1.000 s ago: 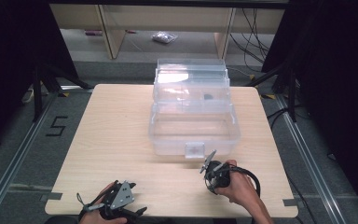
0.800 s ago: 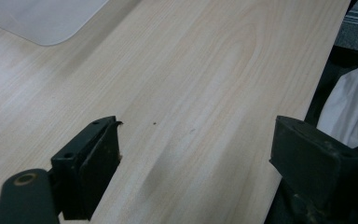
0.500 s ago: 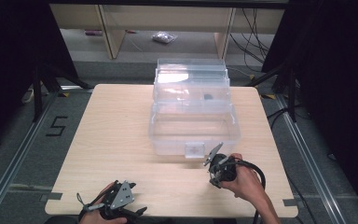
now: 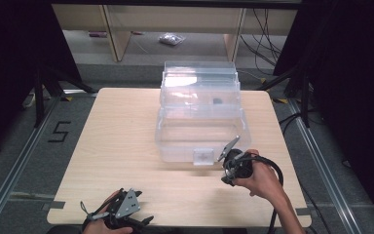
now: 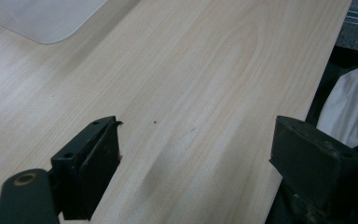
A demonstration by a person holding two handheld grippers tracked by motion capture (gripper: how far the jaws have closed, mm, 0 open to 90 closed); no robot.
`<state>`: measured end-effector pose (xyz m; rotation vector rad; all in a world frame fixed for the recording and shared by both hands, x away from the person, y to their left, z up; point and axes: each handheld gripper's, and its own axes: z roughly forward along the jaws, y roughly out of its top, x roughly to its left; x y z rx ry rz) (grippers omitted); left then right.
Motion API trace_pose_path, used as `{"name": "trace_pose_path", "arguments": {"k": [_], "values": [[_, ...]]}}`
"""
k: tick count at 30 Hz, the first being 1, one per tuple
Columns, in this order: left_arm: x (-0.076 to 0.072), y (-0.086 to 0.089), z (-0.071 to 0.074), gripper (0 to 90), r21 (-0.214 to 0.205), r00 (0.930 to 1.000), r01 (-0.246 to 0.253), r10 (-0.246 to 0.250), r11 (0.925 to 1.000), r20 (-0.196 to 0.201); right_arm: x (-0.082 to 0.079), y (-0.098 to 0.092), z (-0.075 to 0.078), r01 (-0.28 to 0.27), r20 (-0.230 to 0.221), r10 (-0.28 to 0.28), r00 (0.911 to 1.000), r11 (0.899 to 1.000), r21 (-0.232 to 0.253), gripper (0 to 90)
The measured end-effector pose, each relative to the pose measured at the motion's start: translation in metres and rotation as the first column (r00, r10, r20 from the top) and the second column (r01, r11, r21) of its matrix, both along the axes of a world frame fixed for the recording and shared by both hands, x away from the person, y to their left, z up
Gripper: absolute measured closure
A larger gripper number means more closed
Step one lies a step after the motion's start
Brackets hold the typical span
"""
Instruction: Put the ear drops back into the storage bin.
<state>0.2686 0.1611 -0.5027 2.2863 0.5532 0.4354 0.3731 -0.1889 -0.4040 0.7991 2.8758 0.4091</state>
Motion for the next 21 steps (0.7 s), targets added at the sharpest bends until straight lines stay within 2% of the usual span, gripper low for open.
{"name": "trace_pose_path", "arguments": {"k": [2,4,11,12,13,16,17,19,21], "values": [[-0.001,0.000,0.000,15.2,-0.002,0.9998,-0.015,0.015,0.9999,-0.013,0.002,0.000,0.003,-0.002,-0.007,0.002,1.0000,1.000,-0.001,60.1],[-0.001,0.000,0.000,15.1,-0.002,0.9999,-0.012,0.012,0.9999,-0.011,0.005,0.000,0.006,-0.016,-0.011,0.016,0.9998,1.000,0.008,60.1],[0.000,0.000,0.000,15.1,0.000,1.0000,0.000,0.000,1.0000,0.000,0.012,-0.004,0.021,0.004,-0.013,-0.004,0.9999,1.000,0.019,60.1],[0.000,0.000,0.000,15.1,-0.002,1.0000,-0.001,0.001,1.0000,0.000,0.014,-0.006,0.025,-0.005,-0.005,0.005,1.0000,1.000,0.021,60.1],[0.000,0.000,0.000,15.1,-0.001,1.0000,0.000,0.000,1.0000,0.000,0.017,-0.008,0.032,0.012,0.004,-0.012,0.9999,1.000,0.018,60.1],[0.000,0.000,0.000,15.2,0.000,1.0000,0.001,-0.001,1.0000,-0.001,0.021,-0.010,0.039,0.006,0.010,-0.006,0.9999,1.000,0.019,60.1],[-0.001,-0.001,-0.001,15.1,-0.012,0.9999,-0.004,0.004,0.9999,-0.010,0.022,-0.011,0.042,0.017,0.013,-0.017,0.9998,1.000,0.016,60.1],[-0.001,-0.001,-0.001,15.1,-0.003,0.9999,-0.005,0.005,1.0000,-0.013,0.027,-0.011,0.049,0.014,0.020,-0.014,0.9997,1.000,-0.005,60.1],[-0.001,-0.001,-0.001,15.1,-0.001,0.9999,-0.007,0.007,1.0000,-0.014,0.030,-0.011,0.050,0.004,0.022,-0.004,0.9998,1.000,-0.005,60.1]]}}
